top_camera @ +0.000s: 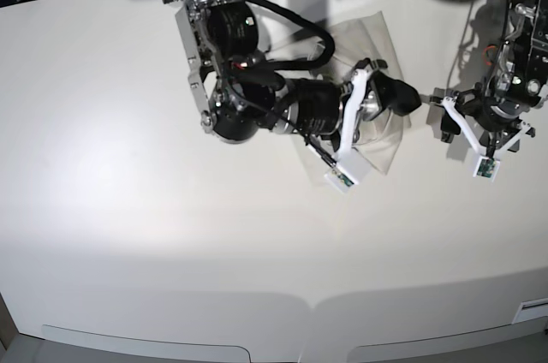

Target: Fold the T-shirt properly

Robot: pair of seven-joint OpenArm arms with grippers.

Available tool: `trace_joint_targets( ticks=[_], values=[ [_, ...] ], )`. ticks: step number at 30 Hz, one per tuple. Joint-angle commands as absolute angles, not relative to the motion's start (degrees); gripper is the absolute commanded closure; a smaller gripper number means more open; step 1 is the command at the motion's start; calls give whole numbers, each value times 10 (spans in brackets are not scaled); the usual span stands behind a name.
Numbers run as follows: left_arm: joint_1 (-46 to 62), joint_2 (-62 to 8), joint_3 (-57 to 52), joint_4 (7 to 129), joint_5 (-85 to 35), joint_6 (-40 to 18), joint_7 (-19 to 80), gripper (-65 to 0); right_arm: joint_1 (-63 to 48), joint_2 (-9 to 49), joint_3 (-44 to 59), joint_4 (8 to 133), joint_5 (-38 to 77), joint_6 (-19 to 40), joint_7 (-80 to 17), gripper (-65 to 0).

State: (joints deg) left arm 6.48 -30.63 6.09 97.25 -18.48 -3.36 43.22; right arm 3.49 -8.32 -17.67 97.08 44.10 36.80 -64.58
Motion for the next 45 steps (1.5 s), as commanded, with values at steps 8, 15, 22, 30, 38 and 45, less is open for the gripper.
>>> trace_joint_targets(
  ticks=[8, 15, 22, 30, 38, 45],
  values=[
    [57, -316, 56, 984, -185, -30, 420, -380, 44, -78, -228, 909, 389, 374, -628, -310],
    [57, -316, 56, 984, -184, -30, 420, -380, 52, -85, -291, 879, 390, 400, -609, -332],
    [57, -316, 56, 984, -183, -30, 419, -380, 88, -90, -300, 879, 393, 400, -602, -332],
    [57, -316, 56, 984, -180, -30, 410, -380, 138, -90, -300, 884, 458, 400, -630, -332],
    [57, -316, 56, 984, -180, -30, 413, -380, 162, -90, -247, 935, 424, 400, -679, -133],
    [57, -316, 56, 984, -179, -30, 413, -380, 161, -52, -191, 939, 409, 400, -697, 0]
  ],
)
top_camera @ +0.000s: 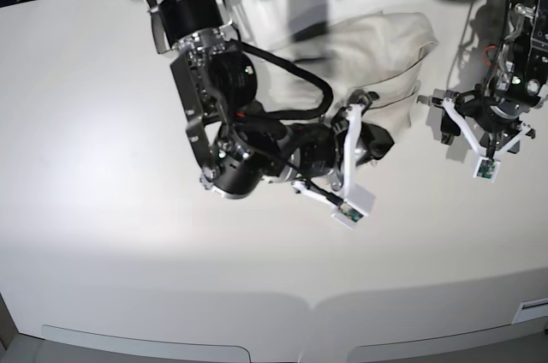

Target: Fold the T-shirt properly

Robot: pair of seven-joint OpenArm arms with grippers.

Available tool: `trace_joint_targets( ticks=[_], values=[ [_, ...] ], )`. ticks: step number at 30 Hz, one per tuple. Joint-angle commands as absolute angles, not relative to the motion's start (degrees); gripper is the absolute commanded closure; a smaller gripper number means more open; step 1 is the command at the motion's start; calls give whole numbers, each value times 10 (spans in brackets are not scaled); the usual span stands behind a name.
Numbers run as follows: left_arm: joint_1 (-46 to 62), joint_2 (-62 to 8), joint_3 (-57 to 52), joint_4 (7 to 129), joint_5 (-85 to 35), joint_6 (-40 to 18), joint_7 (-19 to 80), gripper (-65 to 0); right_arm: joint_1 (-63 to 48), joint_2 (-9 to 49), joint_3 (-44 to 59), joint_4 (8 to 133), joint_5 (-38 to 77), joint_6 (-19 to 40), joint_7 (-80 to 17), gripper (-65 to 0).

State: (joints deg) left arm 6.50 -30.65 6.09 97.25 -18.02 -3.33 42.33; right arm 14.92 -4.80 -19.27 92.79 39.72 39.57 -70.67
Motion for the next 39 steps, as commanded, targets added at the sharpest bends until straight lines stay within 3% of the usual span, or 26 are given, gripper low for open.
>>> trace_joint_targets(
  ticks=[1, 8, 16, 22, 31, 39],
  values=[
    [57, -316, 56, 984, -178, -30, 413, -380, 160, -42, -191, 939, 409, 400, -704, 0],
    [57, -316, 56, 984, -166, -29, 410, -380, 127, 10, -191, 941, 441, 400, -746, 0],
    [55, -316, 56, 984, -158, -29, 402, -380, 70, 21, -192, 943, 417, 400, -742, 0],
    [56, -317, 56, 984, -143, 0, 402, -380, 46, 20, -232, 941, 327, 400, -677, 0],
    [56, -321, 56, 984, -143, 0, 407, -380, 46, 4, -272, 930, 253, 399, -604, 0],
    [56, -348, 56, 984, -137, 24, 411, -380, 48, -32, -272, 853, 178, 390, -473, 0]
  ],
)
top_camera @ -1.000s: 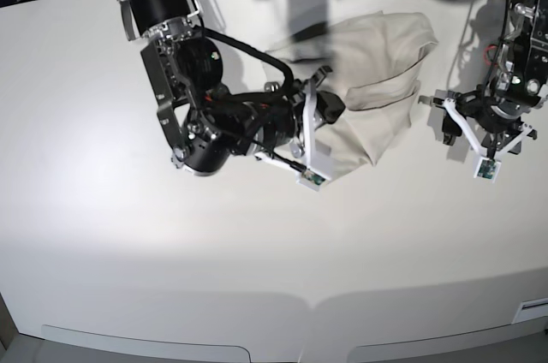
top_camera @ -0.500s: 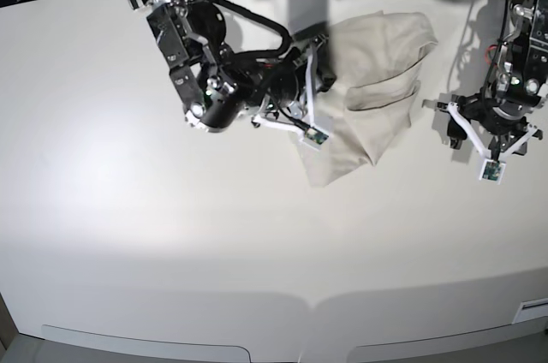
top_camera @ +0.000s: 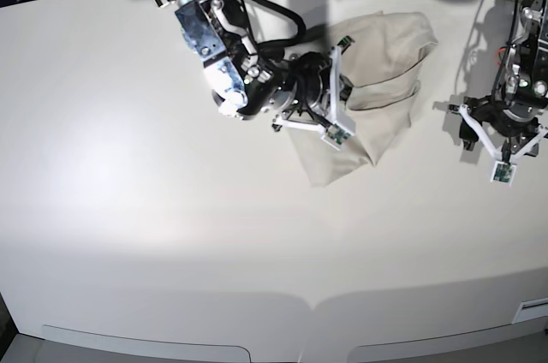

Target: Fold the T-shirt properly

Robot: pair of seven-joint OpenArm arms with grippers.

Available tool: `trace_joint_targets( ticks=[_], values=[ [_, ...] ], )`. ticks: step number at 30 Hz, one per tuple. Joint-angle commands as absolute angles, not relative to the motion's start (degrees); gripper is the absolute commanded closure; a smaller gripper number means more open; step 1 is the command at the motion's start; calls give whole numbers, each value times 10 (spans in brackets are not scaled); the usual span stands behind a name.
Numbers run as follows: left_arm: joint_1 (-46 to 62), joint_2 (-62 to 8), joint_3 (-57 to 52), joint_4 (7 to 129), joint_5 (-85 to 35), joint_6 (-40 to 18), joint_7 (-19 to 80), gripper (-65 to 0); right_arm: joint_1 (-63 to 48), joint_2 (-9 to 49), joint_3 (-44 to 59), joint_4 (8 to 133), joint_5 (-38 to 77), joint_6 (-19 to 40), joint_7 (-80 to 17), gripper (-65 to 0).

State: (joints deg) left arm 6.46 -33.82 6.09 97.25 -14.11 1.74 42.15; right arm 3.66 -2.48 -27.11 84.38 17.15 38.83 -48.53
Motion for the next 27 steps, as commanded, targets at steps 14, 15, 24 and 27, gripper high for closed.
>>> trace_joint_targets(
  ticks=[14, 15, 24, 27],
  values=[
    [56, -355, 56, 984, -135, 37, 420, -380, 130, -90, -302, 740, 107, 385, -334, 0],
    [56, -356, 56, 984, -135, 37, 420, -380, 136, -90, -305, 740, 107, 385, -326, 0],
    [56, -356, 56, 984, -183, 52, 420, -367, 202, -90, -262, 740, 126, 369, -361, 0],
    [56, -354, 56, 984, -213, 51, 419, -304, 216, -90, -215, 740, 127, 369, -391, 0]
  ],
)
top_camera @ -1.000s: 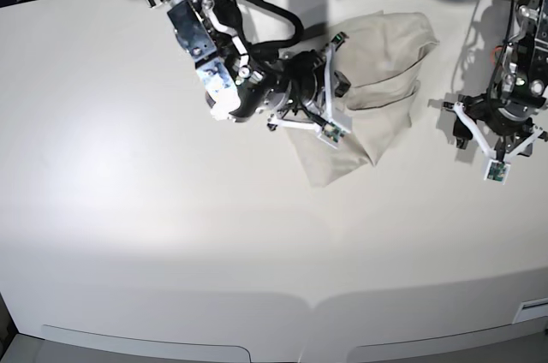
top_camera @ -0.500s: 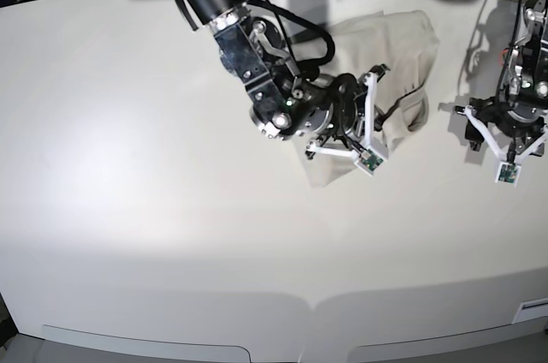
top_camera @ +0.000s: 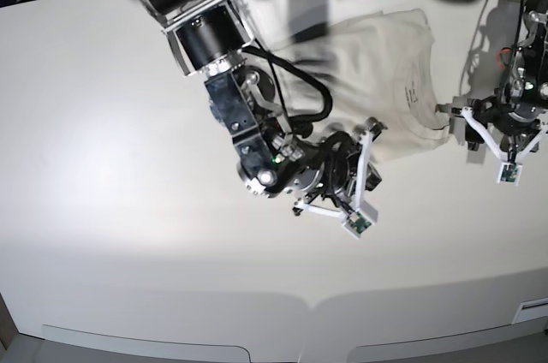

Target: Fold the T-shirt properly

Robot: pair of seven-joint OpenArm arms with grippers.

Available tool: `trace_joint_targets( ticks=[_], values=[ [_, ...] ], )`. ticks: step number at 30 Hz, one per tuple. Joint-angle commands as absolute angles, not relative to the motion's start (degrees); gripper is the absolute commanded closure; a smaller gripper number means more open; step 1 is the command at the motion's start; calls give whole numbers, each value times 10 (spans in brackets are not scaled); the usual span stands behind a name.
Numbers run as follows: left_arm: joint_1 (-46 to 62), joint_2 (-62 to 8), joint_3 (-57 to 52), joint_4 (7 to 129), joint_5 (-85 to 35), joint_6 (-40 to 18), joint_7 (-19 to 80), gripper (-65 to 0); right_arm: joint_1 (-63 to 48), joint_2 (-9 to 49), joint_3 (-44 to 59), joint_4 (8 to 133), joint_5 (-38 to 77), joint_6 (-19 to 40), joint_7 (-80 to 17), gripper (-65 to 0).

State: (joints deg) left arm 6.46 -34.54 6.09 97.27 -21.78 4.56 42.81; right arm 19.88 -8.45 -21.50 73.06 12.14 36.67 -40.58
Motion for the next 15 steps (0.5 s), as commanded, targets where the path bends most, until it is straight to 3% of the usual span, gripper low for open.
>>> trace_joint_targets(
  ticks=[1, 5, 8, 9, 15],
  values=[
    [56, -351, 56, 985, -215, 51, 419, -289, 219, -90, -199, 740, 132, 369, -392, 0],
    [57, -331, 56, 1003, -234, 50, 423, -225, 224, -73, -161, 740, 174, 377, -402, 0],
    [57, -310, 56, 1026, -249, 27, 448, -24, 224, -41, -161, 740, 196, 390, -414, 0],
    [57, -302, 56, 1035, -250, 26, 460, 0, 224, -34, -161, 740, 202, 390, -415, 0],
    [84, -265, 56, 1094, -252, 26, 519, 0, 224, -1, -161, 740, 215, 390, -414, 0]
  ],
)
